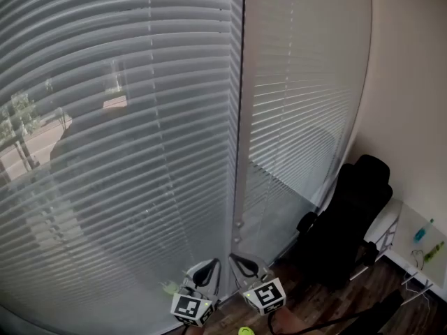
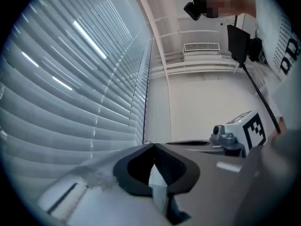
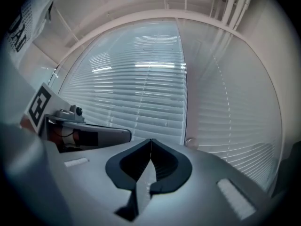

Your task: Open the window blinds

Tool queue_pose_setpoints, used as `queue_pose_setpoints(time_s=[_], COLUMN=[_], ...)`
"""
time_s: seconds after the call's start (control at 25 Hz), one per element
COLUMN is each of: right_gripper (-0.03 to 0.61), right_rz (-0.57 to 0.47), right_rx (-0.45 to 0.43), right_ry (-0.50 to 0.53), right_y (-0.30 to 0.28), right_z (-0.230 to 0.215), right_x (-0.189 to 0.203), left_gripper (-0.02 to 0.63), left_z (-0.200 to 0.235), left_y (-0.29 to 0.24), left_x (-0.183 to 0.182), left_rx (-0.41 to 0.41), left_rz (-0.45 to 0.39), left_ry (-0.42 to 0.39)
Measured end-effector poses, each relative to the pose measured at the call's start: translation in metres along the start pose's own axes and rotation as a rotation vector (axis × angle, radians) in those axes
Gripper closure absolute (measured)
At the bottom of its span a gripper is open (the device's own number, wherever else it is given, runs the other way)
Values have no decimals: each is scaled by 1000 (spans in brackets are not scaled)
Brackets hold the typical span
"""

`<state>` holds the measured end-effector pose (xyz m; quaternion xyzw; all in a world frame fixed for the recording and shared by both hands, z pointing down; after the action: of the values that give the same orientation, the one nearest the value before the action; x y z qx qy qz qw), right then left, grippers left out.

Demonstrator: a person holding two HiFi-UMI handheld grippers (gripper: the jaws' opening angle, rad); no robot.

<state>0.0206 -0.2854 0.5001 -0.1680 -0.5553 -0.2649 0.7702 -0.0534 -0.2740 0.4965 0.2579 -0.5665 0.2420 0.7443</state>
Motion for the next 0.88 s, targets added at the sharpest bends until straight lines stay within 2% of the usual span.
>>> queue_pose_setpoints(time_s=[0.24, 0.4, 0.6, 0.88], right_gripper=[564, 526, 485, 432], right_rz=[-13, -5, 20, 44], right_rx=[-3, -16, 5, 42], right_ry=[19, 33, 40, 57], right_y=[2, -4, -13, -29], right_z=[-25, -41, -55, -64], right_x=[11, 18, 24, 25], left_gripper=[620, 620, 620, 620], left_z=[2, 0, 4, 7], left_y=[-24, -42, -55, -65], left_x=[13, 6, 19, 2], left_rx=[-48, -63, -41, -28], left_rz=[-36, -39, -9, 2], left_ry=[-10, -18, -26, -36])
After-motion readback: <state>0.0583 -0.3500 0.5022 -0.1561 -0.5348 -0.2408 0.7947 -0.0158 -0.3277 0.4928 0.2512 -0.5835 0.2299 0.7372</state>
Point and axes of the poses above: the fingertips, and each gripper's own axes: y backward along the fingers, z to its left, x out of its underside, the point moved 3 cm from there along y, backward along the fingers, and after that the axes turned 11 degrees about y, right-handed, at the moved point
